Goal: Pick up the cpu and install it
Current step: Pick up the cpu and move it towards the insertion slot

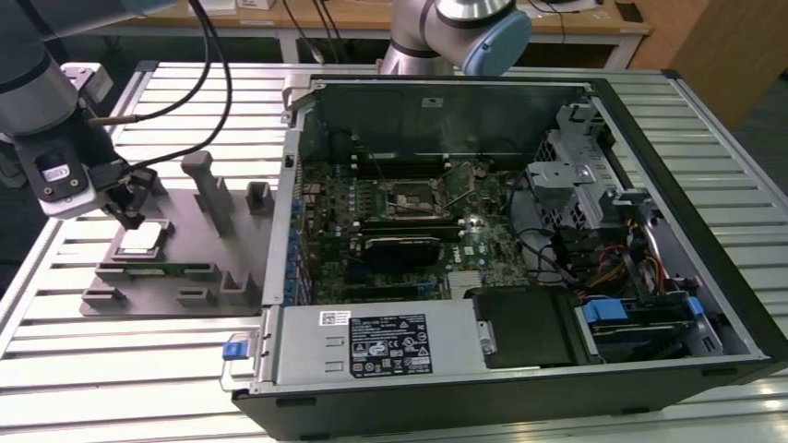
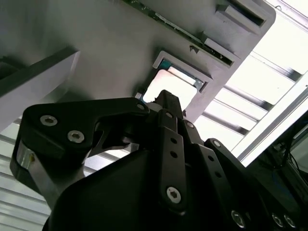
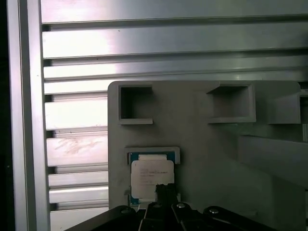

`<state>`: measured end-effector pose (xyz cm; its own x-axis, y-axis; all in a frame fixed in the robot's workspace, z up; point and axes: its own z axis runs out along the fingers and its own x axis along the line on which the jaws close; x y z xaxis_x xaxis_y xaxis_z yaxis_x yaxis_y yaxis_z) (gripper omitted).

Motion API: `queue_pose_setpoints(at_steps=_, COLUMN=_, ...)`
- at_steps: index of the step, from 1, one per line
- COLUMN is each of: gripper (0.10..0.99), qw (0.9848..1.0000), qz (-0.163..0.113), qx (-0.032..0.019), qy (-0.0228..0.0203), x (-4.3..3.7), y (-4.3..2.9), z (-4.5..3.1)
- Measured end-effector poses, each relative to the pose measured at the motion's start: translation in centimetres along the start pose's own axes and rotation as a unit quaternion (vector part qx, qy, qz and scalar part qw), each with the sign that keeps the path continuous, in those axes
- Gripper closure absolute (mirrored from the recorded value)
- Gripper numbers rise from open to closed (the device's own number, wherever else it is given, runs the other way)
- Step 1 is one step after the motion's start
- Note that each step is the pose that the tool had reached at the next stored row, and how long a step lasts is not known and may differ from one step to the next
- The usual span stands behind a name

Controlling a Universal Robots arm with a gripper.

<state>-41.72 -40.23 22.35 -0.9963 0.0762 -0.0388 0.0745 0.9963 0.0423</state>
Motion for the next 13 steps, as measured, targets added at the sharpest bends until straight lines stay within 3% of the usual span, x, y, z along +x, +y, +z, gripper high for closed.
queue_pose_setpoints(at_steps=9, gripper=0.98, qw=1.0, qz=0.0, qx=0.0, qy=0.0004, x=0.15, y=-0.21, z=1.58)
queue_pose_setpoints(at_steps=13, gripper=0.98, qw=1.0, qz=0.0, qx=0.0, qy=0.0004, x=0.22, y=-0.23, z=1.73)
